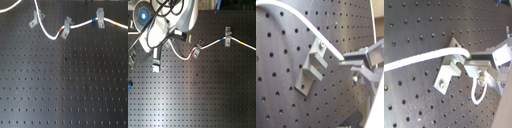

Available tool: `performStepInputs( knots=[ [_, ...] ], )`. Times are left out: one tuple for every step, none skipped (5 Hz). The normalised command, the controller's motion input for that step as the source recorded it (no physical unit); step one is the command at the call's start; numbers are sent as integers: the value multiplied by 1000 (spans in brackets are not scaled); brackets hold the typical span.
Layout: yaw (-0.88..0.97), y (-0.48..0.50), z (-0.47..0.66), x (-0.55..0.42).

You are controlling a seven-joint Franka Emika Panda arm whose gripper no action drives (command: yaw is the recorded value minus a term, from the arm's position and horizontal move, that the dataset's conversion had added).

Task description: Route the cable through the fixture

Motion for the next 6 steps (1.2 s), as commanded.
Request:
performStepInputs(
  knots=[
    [-640, -52, 327, -228],
    [-554, -242, 437, -272],
    [-66, 78, 350, -97],
    [80, 184, 172, -16],
    [106, 189, 442, -5],
    [120, 197, 529, -77]
  ],
)
